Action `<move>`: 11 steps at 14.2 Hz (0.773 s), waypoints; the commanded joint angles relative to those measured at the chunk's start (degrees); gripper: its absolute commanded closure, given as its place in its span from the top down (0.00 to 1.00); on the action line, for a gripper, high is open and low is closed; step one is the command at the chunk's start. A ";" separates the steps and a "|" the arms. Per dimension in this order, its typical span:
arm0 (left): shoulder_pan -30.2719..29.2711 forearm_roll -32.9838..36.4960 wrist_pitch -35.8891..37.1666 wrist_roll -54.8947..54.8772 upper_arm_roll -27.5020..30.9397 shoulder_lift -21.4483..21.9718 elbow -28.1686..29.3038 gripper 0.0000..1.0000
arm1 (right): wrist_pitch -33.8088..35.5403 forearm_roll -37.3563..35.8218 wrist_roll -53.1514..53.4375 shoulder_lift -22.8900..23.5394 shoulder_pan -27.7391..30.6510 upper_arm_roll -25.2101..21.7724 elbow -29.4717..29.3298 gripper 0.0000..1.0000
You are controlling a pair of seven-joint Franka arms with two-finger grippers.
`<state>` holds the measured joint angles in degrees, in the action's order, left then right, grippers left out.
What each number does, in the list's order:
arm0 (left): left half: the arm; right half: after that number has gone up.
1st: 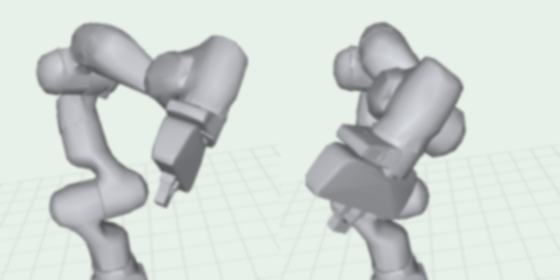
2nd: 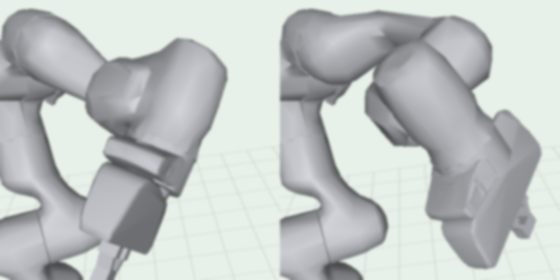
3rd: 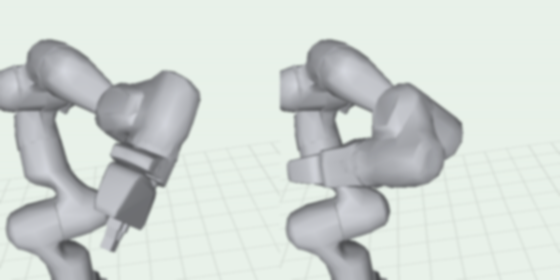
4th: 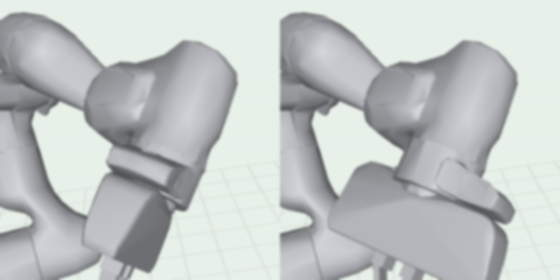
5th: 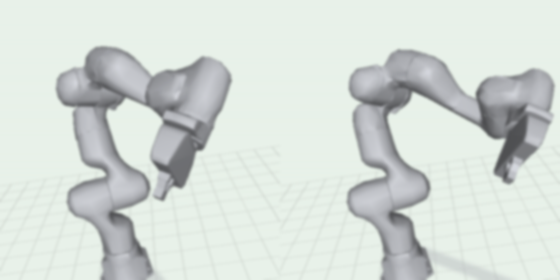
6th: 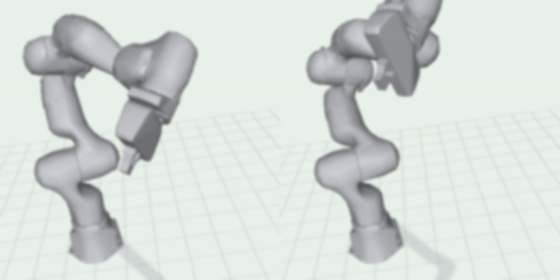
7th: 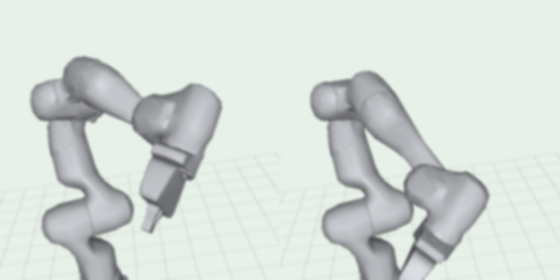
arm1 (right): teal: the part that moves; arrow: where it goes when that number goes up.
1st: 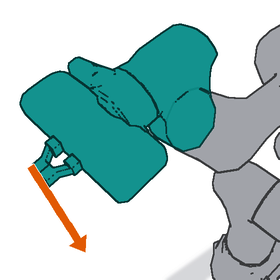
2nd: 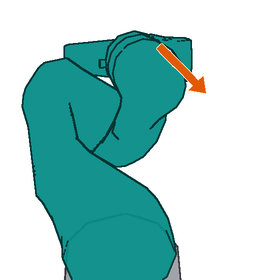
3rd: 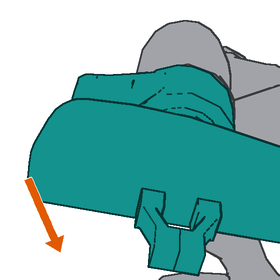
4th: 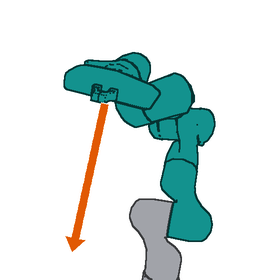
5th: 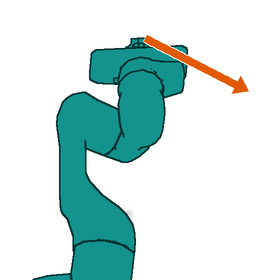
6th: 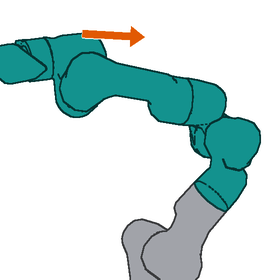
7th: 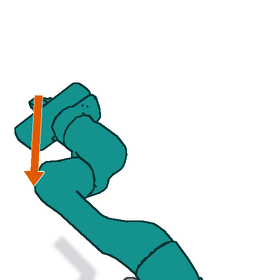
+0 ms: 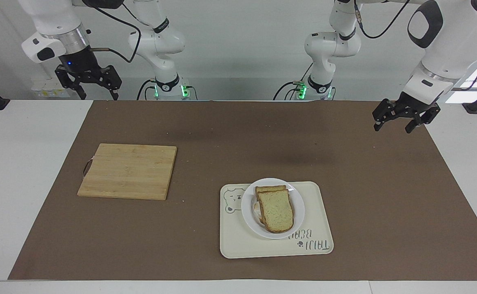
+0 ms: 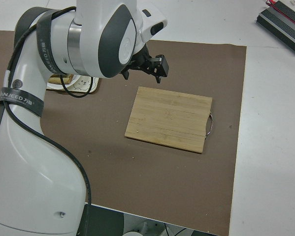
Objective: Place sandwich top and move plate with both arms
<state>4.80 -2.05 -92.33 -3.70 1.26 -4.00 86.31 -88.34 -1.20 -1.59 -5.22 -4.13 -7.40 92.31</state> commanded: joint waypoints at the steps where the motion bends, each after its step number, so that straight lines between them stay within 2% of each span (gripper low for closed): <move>1: 0.29 1.52 -0.92 1.24 -0.29 6.81 8.85 1.00 | -0.61 0.23 -1.31 -0.58 0.35 0.11 0.50 1.00; 6: -0.06 1.61 -1.61 1.15 -0.29 8.83 12.02 1.00 | -0.70 0.15 -1.13 -0.58 0.35 0.11 0.50 1.00; 11: -0.06 1.61 -2.06 0.71 -0.38 8.66 11.77 1.00 | 0.62 -1.00 -1.40 -0.32 0.35 0.37 -0.11 1.00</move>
<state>4.82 -1.61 -92.70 -3.36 1.09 2.83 95.66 -88.25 -1.20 -1.59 -5.22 -4.13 -7.37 92.31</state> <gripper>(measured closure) 0.000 0.000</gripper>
